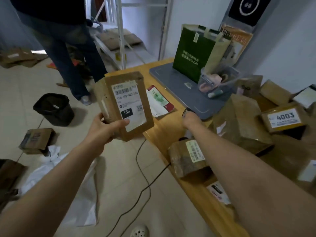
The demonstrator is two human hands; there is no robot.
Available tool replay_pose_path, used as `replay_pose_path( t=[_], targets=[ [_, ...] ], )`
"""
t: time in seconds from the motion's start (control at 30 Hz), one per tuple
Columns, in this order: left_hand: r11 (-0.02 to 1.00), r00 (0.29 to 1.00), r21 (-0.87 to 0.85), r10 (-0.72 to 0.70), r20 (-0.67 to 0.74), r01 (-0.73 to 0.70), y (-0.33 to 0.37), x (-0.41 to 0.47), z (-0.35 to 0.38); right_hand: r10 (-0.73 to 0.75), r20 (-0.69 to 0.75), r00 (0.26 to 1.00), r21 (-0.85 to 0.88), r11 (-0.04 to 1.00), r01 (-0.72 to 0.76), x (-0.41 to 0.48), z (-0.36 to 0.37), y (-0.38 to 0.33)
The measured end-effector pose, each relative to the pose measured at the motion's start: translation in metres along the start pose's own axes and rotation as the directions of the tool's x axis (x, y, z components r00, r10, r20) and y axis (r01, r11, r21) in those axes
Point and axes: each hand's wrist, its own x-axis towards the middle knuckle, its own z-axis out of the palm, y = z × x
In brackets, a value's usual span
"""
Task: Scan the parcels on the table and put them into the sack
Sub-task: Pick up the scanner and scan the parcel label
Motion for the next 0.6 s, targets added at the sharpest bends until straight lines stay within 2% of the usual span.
replay_pose_path(
  t=[0.17,0.27,0.37,0.47,0.6],
  targets=[
    [0.984,0.982,0.118,-0.147,0.116,0.134,-0.026,0.026,0.01,0.135,0.121,0.983,-0.253,0.962,-0.101,0.046,0.016,0.008],
    [0.965,0.944,0.16,-0.241,0.226,0.208,-0.04,0.033,0.022,0.215,0.201,0.956,-0.25,0.955,-0.162,0.064,0.025,0.01],
    [0.949,0.895,0.205,-0.296,0.334,0.238,-0.046,0.035,0.037,0.292,0.181,0.939,-0.38,0.901,-0.207,0.088,0.043,0.016],
    [0.929,0.864,0.25,-0.352,0.359,0.274,-0.054,0.045,0.047,0.3,0.183,0.936,-0.375,0.902,-0.216,0.109,0.061,0.027],
    [0.917,0.838,0.257,-0.387,0.385,0.305,-0.054,0.051,0.05,0.27,0.145,0.952,-0.192,0.951,-0.24,0.093,0.05,0.022]
  ],
)
